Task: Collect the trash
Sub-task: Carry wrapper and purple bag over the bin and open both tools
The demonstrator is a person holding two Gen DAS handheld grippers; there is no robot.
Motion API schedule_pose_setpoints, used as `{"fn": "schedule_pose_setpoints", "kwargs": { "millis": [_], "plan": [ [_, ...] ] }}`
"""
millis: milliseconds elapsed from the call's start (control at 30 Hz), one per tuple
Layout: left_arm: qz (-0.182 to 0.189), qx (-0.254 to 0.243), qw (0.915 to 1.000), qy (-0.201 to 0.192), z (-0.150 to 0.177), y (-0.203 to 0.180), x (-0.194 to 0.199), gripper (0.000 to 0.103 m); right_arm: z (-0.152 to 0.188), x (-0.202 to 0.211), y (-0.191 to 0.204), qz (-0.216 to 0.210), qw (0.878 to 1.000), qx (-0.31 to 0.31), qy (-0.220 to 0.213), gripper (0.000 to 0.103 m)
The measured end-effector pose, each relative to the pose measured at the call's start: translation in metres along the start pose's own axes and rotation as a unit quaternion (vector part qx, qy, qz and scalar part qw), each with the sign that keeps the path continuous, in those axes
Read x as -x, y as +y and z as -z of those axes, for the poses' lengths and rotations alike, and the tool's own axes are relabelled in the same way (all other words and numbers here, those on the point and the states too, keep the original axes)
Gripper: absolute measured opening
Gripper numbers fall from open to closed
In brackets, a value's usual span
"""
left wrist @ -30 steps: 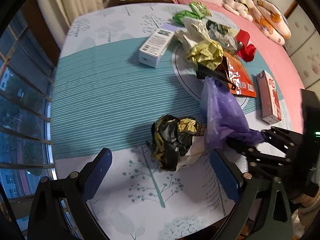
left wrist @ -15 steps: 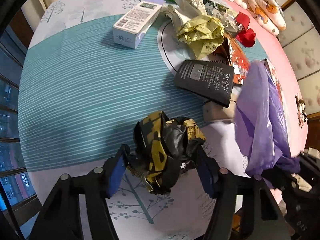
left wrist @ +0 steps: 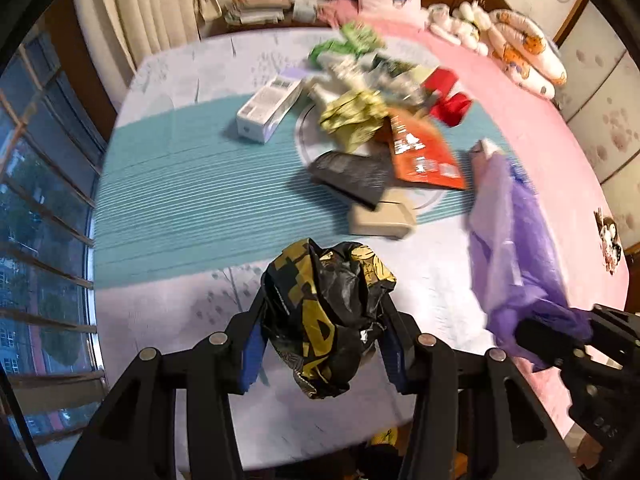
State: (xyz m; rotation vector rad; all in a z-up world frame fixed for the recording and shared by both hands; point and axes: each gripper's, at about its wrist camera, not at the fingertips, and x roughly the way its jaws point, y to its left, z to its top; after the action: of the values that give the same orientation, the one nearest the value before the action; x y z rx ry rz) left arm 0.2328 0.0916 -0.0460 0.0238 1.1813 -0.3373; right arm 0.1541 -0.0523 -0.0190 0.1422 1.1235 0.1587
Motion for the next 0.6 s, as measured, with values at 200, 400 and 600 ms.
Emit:
{"fn": "schedule_pose_setpoints", "kwargs": {
  "millis": [200, 400, 600],
  "plan": [
    [-0.011, 0.023, 0.9988, -0.043, 0.053, -0.06, 0.046, 0.047, 0.042, 0.045, -0.022, -0.016, 0.999, 0.034, -0.011, 0.017],
    [-0.022, 0.021, 0.9979, -0.057, 0.116, -0.123, 0.063, 0.047, 0.096, 0.077, -0.056, -0.025, 0.999, 0.036, -0.009, 0.017],
    [-0.031, 0.01, 0.9993, -0.015, 0.168, -0.159, 0.055, 0.048, 0.148, 0.079, -0.079, -0.04, 0.999, 0.018, 0.023, 0.017]
  ]
}}
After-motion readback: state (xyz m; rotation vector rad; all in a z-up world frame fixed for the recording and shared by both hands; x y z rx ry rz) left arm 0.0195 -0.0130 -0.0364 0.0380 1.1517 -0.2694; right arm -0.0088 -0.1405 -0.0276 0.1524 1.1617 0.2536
